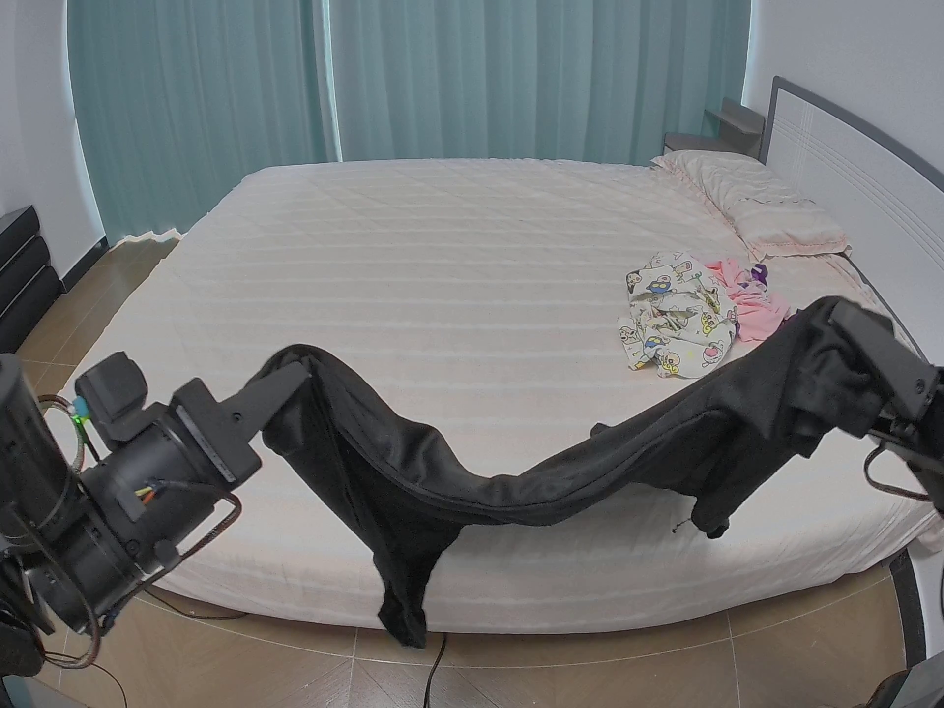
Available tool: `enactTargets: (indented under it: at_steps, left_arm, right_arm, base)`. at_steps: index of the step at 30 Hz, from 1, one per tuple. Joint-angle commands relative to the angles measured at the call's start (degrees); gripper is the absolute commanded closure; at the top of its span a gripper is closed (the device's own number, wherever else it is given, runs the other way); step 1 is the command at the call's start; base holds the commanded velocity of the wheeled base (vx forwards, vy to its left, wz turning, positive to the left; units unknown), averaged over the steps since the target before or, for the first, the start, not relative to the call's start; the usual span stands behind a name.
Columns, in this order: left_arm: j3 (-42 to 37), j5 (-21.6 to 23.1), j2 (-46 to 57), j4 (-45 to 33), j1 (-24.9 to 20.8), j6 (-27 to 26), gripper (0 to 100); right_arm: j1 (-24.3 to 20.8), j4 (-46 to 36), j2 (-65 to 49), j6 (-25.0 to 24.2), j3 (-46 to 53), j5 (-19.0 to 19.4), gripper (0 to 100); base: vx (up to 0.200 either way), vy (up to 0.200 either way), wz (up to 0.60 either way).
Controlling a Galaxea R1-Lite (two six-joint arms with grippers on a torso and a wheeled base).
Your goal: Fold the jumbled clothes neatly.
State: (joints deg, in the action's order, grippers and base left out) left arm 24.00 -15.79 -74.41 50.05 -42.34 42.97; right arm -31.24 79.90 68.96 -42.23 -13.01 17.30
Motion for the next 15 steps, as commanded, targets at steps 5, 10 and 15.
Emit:
enactTargets:
  at_steps: [5, 10, 15]
  left_arm:
    - [4.4, -3.0, 12.6, -4.9, 0.6, -5.6, 100]
    - [5.6, -2.8, 11.3, -7.7, 2.4, -5.4, 100]
    - [5.8, -2.7, 5.8, -7.5, 5.2, -4.9, 100]
  right_arm:
    - [5.1, -13.9, -7.8, -8.1, -19.3, 0.5, 100]
    - [10.9, -18.0, -1.6, -12.8, -27.8, 1.0, 100]
    - [13.8, -18.4, 10.6, -13.2, -32.5, 1.1, 100]
  base:
    - [0.0, 0.0, 0.0]
    - [0.0, 0.0, 0.0]
    - [0.0, 0.0, 0.0]
